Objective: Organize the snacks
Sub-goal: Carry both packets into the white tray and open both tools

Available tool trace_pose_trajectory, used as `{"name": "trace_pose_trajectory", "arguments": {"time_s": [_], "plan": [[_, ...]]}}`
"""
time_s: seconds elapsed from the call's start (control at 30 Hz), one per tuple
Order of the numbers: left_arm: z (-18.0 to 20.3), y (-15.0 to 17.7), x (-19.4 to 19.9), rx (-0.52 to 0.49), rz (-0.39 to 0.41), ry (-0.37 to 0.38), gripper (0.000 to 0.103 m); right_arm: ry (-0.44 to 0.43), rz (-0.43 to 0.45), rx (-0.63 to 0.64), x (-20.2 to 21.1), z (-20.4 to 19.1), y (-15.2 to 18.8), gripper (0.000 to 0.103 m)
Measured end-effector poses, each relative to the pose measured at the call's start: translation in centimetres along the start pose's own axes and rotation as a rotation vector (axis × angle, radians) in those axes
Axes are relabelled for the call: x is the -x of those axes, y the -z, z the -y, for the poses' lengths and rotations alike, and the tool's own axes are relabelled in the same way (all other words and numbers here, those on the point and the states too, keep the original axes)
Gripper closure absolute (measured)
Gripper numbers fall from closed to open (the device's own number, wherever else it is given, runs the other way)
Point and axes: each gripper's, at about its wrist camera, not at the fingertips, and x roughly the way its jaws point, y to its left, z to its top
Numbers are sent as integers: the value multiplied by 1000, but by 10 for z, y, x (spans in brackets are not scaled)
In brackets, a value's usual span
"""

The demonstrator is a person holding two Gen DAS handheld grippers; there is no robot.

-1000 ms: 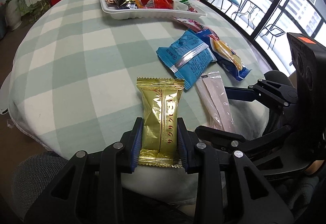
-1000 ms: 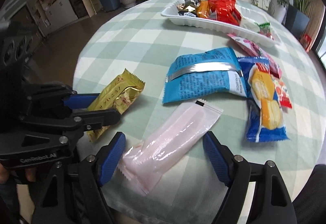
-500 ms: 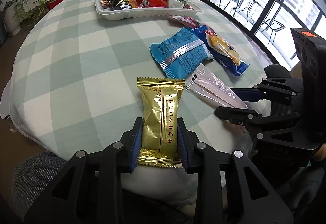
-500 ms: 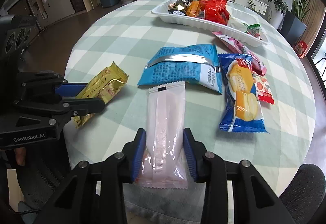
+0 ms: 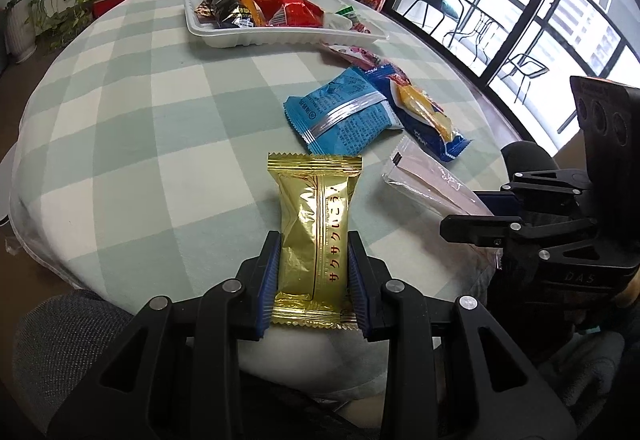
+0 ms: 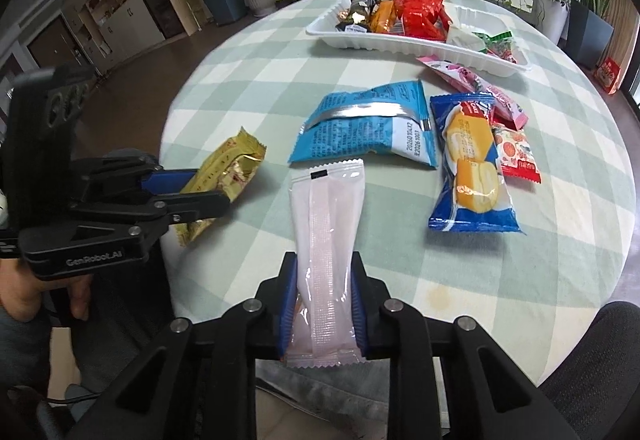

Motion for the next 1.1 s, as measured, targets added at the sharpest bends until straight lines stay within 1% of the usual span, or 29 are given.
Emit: {"name": "trace_pose_trajectory", "arguments": {"time_s": [0.13, 0.3, 0.5, 0.6, 0.73, 0.83, 0.97, 1.1], "plan": [[-6, -4, 7, 43, 27, 47, 74, -70, 30, -51, 10, 8, -5, 77], [-12, -11, 14, 86, 59, 94, 74, -118, 54, -119, 15, 24, -9, 77], [-21, -34, 23, 117, 106, 115, 74, -122, 95, -194, 24, 53, -15, 77], [-29, -52, 25, 122, 130, 114, 74, -97, 127, -234, 33, 74, -22, 77], [-37, -85, 27, 118, 163, 113, 74, -66, 190, -287, 50, 106, -36, 77], [-41, -119, 27, 114, 196, 110, 74, -32, 245, -306, 65, 128, -55, 77], [-46, -164, 21, 118, 227, 97, 74, 10, 324, -298, 82, 152, -92, 77], [-46, -209, 9, 105, 237, 87, 74, 10, 369, -299, 84, 170, -134, 77]]}}
